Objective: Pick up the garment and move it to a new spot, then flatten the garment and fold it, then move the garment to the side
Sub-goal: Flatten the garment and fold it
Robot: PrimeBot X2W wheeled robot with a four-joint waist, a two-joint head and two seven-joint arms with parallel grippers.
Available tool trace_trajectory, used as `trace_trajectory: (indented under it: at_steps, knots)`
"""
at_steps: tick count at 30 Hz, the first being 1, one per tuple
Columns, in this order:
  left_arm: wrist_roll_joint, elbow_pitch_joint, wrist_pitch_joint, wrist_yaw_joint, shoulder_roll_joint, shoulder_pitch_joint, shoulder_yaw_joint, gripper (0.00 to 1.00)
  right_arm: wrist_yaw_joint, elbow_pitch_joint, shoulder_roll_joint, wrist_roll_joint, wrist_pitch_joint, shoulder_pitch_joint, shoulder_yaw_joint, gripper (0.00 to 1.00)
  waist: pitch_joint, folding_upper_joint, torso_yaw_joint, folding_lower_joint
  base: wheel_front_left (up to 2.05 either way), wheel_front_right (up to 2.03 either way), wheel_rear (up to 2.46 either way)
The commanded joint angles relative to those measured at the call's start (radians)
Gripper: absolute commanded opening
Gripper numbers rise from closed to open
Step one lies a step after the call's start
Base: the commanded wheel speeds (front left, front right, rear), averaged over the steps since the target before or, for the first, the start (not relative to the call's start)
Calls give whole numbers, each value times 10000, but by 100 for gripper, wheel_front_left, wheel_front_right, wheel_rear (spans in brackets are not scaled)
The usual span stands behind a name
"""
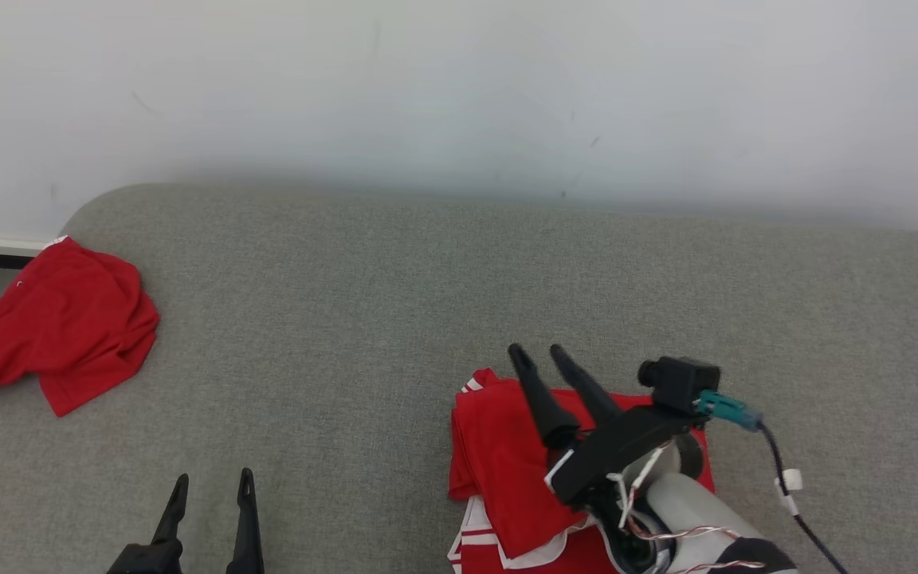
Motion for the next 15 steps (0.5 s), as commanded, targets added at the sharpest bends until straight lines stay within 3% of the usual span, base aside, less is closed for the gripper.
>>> trace_trajectory:
  at_steps: [1,10,13,14,15]
  knots:
    - [92,-64,-42,-60,-45,99,68,100,-23,-79,-291,-170,-116,-21,-175,100,3,0,-39,0,0,0,0]
    - [261,-276,-42,-26,-100,286,284,100,-21,-728,-2058,-1814,-532,705,-2062,100,45,0,-203,0,0,0,0]
    - [295,-305,-42,-43,-110,348,358,100,-21,-837,-2152,-2226,-556,1165,-2652,100,44,0,-241,0,0,0,0]
    - [302,-313,-42,-44,-111,368,376,100,-21,-873,-2179,-2366,-560,1314,-2782,90,46,0,-259,0,0,0,0]
    - [317,-321,-42,-44,-116,379,396,100,-21,-909,-2245,-2561,-567,1432,-2886,65,54,0,-277,0,0,0,0]
